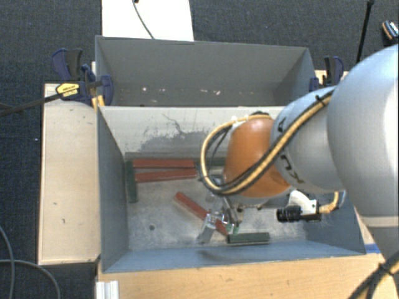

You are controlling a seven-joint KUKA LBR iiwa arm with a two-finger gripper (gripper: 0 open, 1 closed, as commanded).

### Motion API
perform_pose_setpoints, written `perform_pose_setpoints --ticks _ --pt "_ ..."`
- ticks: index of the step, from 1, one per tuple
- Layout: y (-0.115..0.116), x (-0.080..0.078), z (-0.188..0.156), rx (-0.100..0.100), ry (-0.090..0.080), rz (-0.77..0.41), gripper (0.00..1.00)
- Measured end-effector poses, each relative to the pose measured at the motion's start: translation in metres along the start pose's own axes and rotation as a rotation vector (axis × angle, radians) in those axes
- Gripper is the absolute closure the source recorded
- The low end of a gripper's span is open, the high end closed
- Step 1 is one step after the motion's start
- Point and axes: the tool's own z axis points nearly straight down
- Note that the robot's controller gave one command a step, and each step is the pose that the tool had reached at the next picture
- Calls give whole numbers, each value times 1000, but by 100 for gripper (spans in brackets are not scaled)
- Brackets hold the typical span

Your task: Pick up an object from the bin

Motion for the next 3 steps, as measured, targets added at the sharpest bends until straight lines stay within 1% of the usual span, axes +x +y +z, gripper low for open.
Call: perform_pose_setpoints --ticks 1,2,3 --pt "-8 0 31 1 0 57 0" --pt "23 13 30 -4 -6 69 0" --pt "22 12 30 -4 -7 73 100"
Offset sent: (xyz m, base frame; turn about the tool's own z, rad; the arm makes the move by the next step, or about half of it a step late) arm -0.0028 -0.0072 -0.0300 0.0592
